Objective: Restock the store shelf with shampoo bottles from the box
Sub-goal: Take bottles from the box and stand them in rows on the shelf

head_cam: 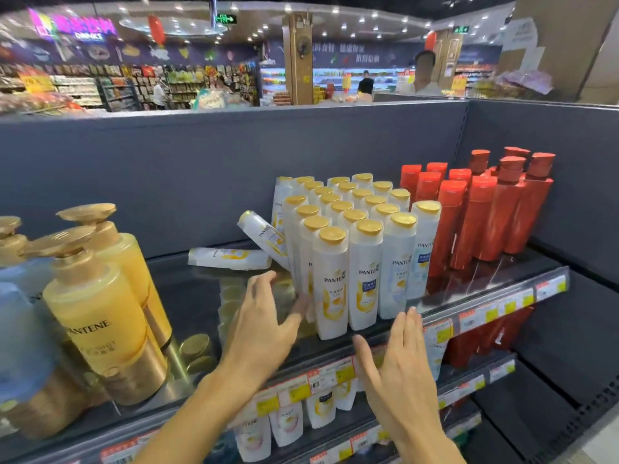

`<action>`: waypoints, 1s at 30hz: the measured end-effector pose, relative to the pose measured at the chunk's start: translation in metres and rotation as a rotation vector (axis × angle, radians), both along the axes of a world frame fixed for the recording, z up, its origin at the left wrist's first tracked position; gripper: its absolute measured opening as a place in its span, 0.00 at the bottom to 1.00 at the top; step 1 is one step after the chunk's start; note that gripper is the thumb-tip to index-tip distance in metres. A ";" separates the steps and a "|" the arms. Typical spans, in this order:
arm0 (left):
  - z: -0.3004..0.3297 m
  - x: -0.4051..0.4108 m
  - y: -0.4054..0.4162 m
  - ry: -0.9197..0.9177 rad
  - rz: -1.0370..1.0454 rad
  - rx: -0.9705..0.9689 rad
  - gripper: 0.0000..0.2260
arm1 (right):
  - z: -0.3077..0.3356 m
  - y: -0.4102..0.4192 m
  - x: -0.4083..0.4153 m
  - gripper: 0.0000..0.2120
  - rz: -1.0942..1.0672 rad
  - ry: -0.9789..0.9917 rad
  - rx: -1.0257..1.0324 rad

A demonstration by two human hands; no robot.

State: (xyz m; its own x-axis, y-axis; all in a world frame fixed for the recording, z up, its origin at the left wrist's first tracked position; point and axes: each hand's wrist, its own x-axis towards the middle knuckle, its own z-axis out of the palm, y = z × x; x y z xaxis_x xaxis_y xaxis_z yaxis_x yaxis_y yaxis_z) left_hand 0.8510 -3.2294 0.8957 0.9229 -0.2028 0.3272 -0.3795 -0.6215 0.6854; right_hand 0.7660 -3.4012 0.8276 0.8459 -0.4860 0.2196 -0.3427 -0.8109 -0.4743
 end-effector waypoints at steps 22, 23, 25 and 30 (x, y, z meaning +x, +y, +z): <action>0.023 0.102 0.042 -0.193 0.344 0.373 0.35 | 0.259 0.063 0.168 0.33 0.597 -0.103 -0.546; 0.024 0.106 0.043 -0.187 0.358 0.401 0.35 | 0.259 0.066 0.182 0.33 0.619 -0.058 -0.593; 0.023 0.116 0.045 -0.183 0.391 0.423 0.35 | 0.255 0.071 0.207 0.32 0.672 0.025 -0.713; 0.009 0.143 0.044 -0.147 0.443 0.470 0.31 | 0.239 0.077 0.266 0.30 0.783 0.217 -0.863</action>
State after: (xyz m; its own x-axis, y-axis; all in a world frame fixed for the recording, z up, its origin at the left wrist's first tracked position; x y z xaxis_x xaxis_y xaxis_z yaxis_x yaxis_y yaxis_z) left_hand 0.9939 -3.1850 0.9044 0.9044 0.0339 0.4253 -0.0878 -0.9607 0.2633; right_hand 1.0317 -3.3245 1.0663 0.9069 0.4198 0.0364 0.3838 -0.8587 0.3396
